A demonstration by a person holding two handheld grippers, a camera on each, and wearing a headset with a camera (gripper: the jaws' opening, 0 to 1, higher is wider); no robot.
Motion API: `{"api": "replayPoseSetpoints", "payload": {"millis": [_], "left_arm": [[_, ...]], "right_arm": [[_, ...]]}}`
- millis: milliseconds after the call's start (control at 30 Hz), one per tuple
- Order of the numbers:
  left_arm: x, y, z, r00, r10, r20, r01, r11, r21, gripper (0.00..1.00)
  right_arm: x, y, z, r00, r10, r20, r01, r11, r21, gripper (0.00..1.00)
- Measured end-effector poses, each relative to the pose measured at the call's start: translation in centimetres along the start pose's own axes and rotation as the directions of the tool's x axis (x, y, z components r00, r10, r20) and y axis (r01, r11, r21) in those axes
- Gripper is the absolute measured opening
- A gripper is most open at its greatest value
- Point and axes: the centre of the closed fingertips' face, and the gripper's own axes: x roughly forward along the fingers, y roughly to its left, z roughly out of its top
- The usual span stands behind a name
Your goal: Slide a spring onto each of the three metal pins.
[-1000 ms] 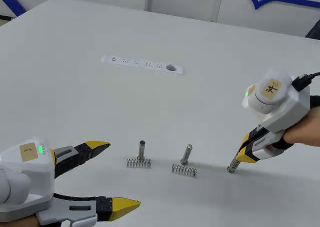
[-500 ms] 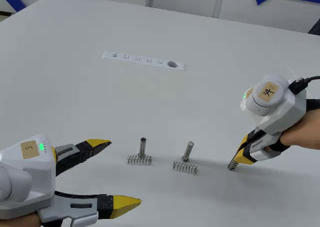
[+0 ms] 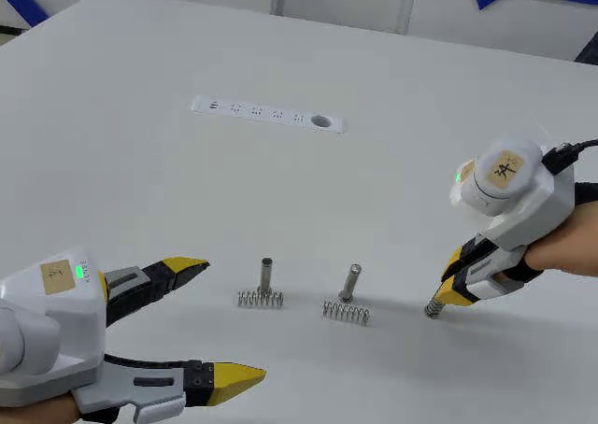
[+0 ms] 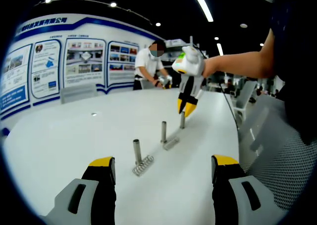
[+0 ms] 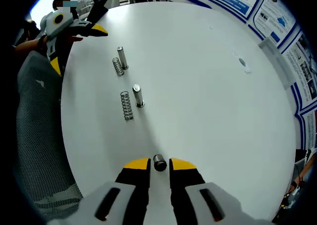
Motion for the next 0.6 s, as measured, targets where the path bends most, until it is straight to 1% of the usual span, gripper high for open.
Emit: {"api": "replayPoseSetpoints", "payload": {"millis": [200,400,600], "left_arm": [[0.0,0.0,0.2,1.0,0.002,0.004,-0.002,1.0,0.004,0.81],[0.0,-0.2,0.2,1.0,-0.002,0.003,0.002,1.0,0.005,0.81],[0.1,-0.1,0.3,1.0,-0.005,0.006,0.004,1.0,0.009,0.81]], "right_arm": [[-0.6,0.3,0.5,0.9999,-0.007,0.013,0.007,1.0,-0.017,0.17],[-1.3,0.8,1.4,0.9992,-0.015,0.036,0.016,0.999,-0.034,0.17],[-1.0,1.5,2.7,0.9983,-0.005,0.058,0.008,0.998,-0.061,0.17]]}}
